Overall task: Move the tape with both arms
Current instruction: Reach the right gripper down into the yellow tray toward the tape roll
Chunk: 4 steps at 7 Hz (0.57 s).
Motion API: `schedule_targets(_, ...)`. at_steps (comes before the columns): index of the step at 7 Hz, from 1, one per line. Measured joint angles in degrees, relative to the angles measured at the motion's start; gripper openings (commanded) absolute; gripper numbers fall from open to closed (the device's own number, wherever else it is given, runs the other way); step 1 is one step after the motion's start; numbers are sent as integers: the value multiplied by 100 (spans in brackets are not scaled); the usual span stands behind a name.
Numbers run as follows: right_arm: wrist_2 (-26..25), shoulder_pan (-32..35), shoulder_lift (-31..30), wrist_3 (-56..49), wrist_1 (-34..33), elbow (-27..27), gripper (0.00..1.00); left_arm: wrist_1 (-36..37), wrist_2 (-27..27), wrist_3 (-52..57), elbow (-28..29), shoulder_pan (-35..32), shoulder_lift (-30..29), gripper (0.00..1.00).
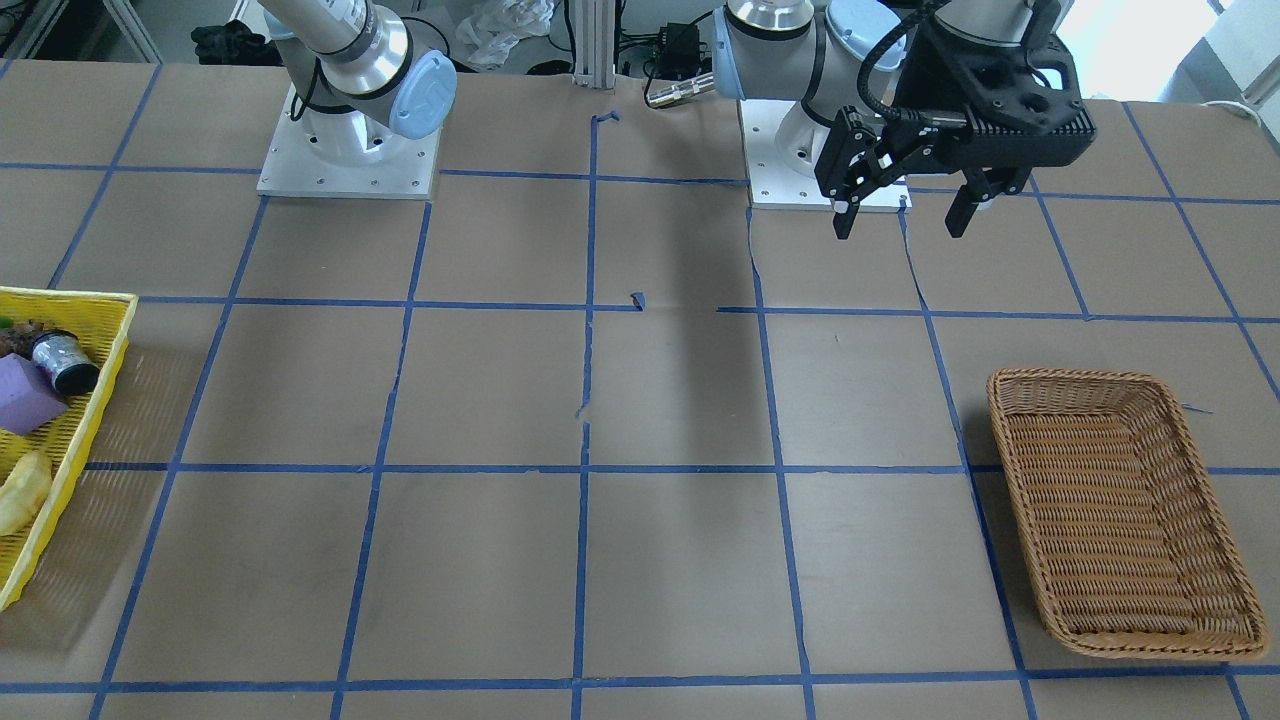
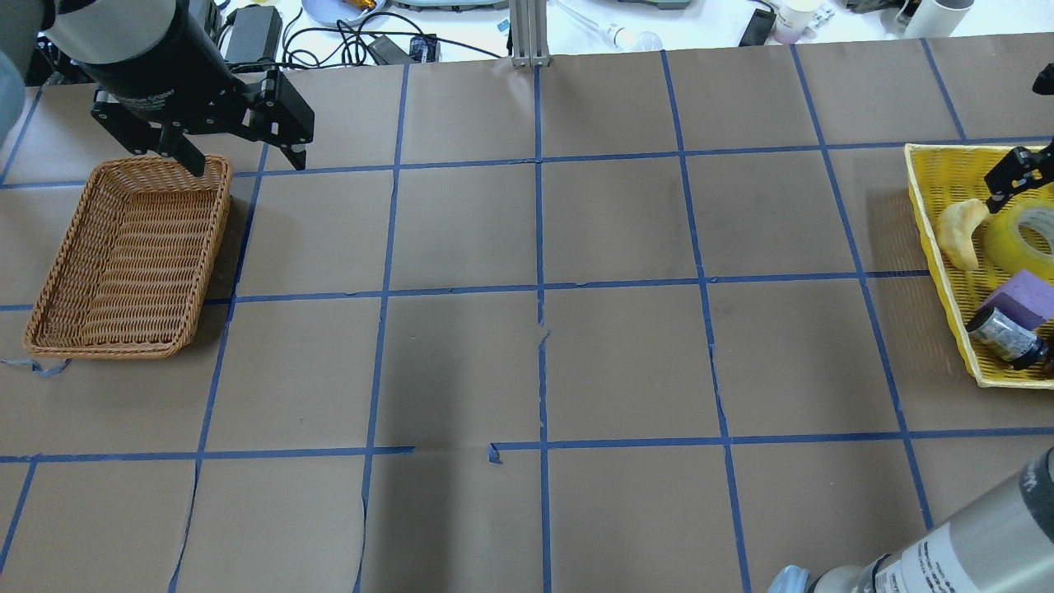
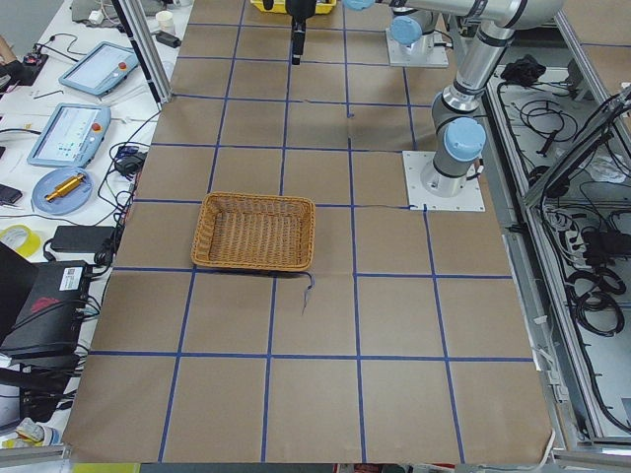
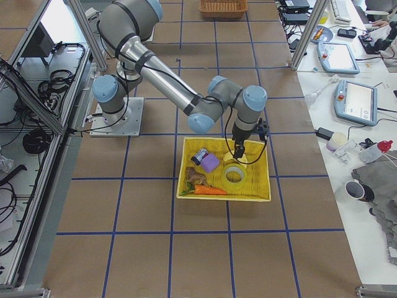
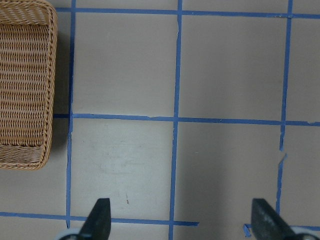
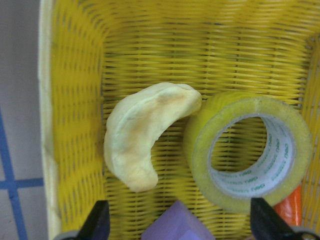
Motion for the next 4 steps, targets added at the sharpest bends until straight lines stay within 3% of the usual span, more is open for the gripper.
schedule_targets(1, -11, -71, 218, -30, -297, 59, 100, 1, -2, 0, 0, 3, 0, 100)
schedule_targets(2, -22, -102, 362, -33, -466, 135, 93, 1, -2, 0, 0, 8, 0, 100)
schedule_targets(4, -42, -116, 464, -16, -575, 281, 29, 1, 3, 0, 5, 9, 0, 100)
